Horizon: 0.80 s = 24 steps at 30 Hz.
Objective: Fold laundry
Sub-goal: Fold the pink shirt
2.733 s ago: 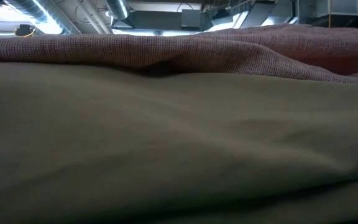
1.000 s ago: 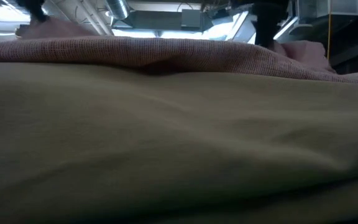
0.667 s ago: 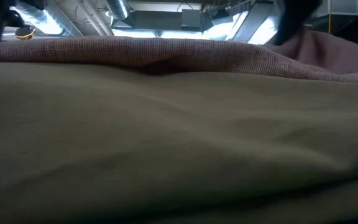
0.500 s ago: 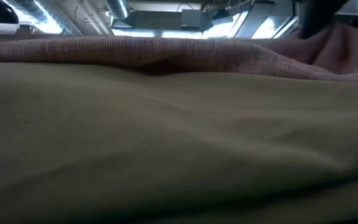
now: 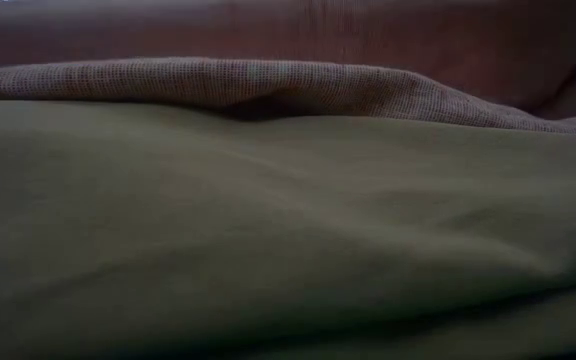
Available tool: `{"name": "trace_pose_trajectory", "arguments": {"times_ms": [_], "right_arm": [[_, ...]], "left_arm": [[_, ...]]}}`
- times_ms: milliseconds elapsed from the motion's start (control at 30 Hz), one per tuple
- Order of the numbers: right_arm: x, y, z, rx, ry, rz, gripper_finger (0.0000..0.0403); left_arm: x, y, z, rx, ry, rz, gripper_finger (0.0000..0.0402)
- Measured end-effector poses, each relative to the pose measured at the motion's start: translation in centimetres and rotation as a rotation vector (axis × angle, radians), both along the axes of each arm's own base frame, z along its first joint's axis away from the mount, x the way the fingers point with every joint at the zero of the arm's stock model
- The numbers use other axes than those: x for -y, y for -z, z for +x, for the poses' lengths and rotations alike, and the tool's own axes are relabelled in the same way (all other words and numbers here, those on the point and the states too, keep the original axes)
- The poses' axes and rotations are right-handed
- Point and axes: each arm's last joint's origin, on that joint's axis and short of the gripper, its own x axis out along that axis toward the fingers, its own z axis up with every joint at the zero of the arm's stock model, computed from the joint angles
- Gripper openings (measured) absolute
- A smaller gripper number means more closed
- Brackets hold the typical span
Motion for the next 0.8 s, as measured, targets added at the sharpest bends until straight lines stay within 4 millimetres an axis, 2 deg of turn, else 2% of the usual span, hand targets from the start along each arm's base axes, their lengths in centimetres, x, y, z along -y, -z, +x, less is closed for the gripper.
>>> {"name": "trace_pose_trajectory", "arguments": {"times_ms": [200, 333, 567, 800], "right_arm": [[-1.1, 2.0, 0.5, -0.074, -0.02, -0.019, 0.0014], [-1.6, 2.9, 0.8, -0.11, -0.031, -0.01, 0.0014], [-2.0, 3.1, 1.0, -0.12, -0.044, 0.036, 0.0014], [-1.9, 3.2, 0.8, -0.153, -0.052, 0.039, 0.0014]], "left_arm": [[3.3, 2.0, 0.2, -0.006, 0.054, -0.054, 0.0], [4.7, 3.2, 0.5, -0.014, 0.074, -0.063, 0.0], [5.4, 4.8, 0.8, -0.071, 0.083, -0.033, 0.0004], [5.5, 5.1, 0.7, -0.08, 0.083, -0.019, 0.0038]]}}
